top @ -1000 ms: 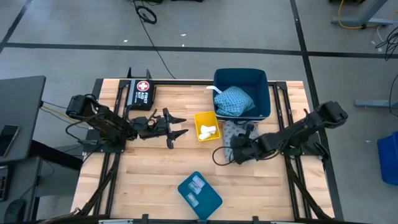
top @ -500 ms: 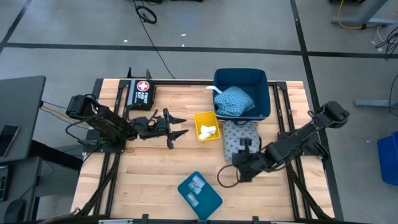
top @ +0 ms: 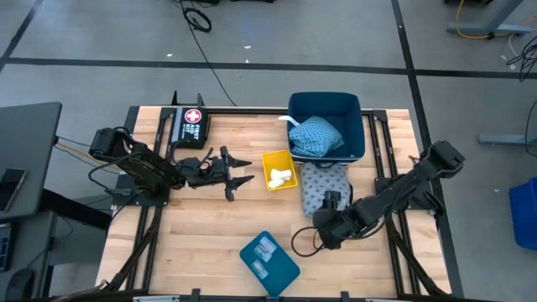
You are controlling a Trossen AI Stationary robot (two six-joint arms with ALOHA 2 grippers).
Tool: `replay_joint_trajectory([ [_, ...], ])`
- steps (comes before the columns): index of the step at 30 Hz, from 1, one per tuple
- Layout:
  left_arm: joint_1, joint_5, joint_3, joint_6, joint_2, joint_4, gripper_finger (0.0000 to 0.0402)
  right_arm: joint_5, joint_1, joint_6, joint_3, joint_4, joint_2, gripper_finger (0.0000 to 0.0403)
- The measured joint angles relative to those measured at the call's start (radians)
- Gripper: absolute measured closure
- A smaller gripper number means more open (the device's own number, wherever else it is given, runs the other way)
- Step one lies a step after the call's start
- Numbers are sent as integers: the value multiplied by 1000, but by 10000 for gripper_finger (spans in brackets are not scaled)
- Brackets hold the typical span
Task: Pick & place medical supplies in basket/bin
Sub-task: Put the white patient gown into the blue and white bin
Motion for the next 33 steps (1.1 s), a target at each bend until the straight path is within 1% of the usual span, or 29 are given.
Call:
replay_joint_trajectory([
  [8, 0, 0, 0, 15, 0, -3, 189, 0, 2, 0, 0, -65, 157, 103],
  [11, 0, 0, 0, 15, 0, -4, 189, 0, 2, 20, 3, -74, 185, 103],
  [15, 0, 0, 0, 16, 0, -1, 189, 1, 6, 64, 49, -165, 197, 103],
  [21, 0, 0, 0, 16, 0, -1, 189, 92, 21, 114, 149, -301, 197, 103],
  [24, -2, 0, 0, 16, 0, -1, 189, 135, 34, 122, 167, -306, 197, 103],
  [27, -2, 0, 0, 16, 0, -1, 189, 142, 43, 131, 168, -302, 214, 103],
  [30, -2, 1, 0, 16, 0, -3, 189, 161, 57, 132, 168, -312, 256, 103],
  [33, -2, 11, 0, 15, 0, -4, 189, 204, 72, 132, 169, -332, 304, 103],
])
